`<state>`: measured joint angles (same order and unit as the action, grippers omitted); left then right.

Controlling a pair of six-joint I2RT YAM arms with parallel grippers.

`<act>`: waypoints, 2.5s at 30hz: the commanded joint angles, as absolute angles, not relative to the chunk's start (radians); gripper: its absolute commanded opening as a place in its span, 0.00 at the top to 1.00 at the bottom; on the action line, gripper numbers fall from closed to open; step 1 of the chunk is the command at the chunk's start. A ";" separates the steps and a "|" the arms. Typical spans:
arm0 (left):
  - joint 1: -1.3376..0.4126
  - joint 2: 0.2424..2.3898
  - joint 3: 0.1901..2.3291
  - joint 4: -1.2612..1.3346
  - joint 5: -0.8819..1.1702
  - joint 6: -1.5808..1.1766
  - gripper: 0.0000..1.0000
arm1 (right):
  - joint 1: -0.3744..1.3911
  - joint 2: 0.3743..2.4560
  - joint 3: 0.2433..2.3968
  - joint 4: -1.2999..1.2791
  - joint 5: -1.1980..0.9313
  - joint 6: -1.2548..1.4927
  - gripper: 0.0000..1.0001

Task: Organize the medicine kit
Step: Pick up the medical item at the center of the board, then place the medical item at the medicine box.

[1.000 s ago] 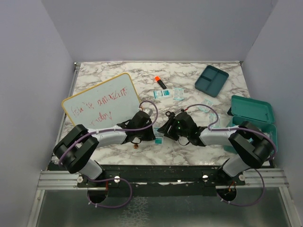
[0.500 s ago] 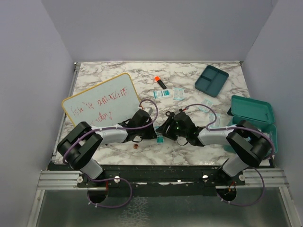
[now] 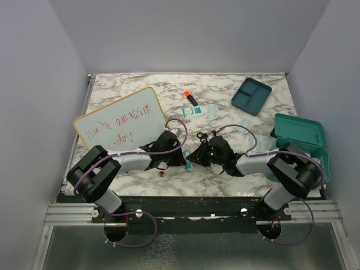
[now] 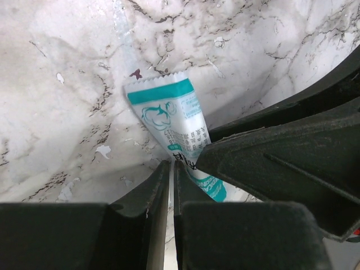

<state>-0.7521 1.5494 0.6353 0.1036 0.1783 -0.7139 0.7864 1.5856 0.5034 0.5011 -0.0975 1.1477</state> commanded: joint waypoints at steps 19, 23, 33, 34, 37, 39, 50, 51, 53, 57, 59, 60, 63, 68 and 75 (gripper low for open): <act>-0.750 1.316 0.708 -0.132 0.147 -0.653 0.63 | 0.794 1.391 0.551 0.223 0.119 0.999 0.99; -0.750 1.234 0.795 -0.225 0.107 -0.584 0.45 | 0.792 1.282 0.611 0.090 0.218 0.935 0.99; -0.751 1.096 1.001 -0.485 0.033 -0.370 0.01 | 0.604 1.053 0.818 -0.295 0.423 0.803 0.99; -0.750 1.085 1.008 -0.500 0.018 -0.346 0.01 | 0.572 1.038 0.830 -0.319 0.429 0.794 0.99; -0.750 1.048 0.999 -0.526 -0.045 -0.285 0.01 | 0.464 1.016 0.875 -0.434 0.485 0.802 0.99; -0.751 1.023 0.972 -0.534 -0.085 -0.256 0.01 | 0.372 1.001 0.901 -0.501 0.495 0.798 0.99; -0.751 0.869 0.812 -0.499 -0.183 -0.226 0.01 | 0.015 0.900 0.963 -0.738 0.586 0.727 0.99; -0.751 0.861 0.809 -0.494 -0.174 -0.224 0.01 | 0.006 0.889 0.960 -0.742 0.608 0.733 1.00; -0.750 0.851 0.804 -0.483 -0.167 -0.223 0.01 | -0.020 0.884 0.956 -0.764 0.643 0.769 1.00; -0.750 0.853 0.802 -0.479 -0.139 -0.223 0.01 | -0.053 0.897 0.931 -0.778 0.667 0.831 1.00; -0.750 0.853 0.800 -0.479 -0.126 -0.223 0.01 | -0.076 0.907 0.916 -0.797 0.677 0.873 0.99; -0.750 0.852 0.799 -0.479 -0.122 -0.223 0.01 | -0.088 0.909 0.905 -0.799 0.678 0.892 1.00; -0.751 0.843 0.799 -0.478 -0.118 -0.225 0.01 | -0.121 0.901 0.863 -0.814 0.679 0.960 1.00; -0.753 0.817 0.793 -0.477 -0.124 -0.224 0.01 | -0.144 0.858 0.783 -0.819 0.692 1.040 0.99; -0.758 0.817 0.789 -0.477 -0.130 -0.223 0.01 | -0.151 0.853 0.737 -0.792 0.722 1.054 1.00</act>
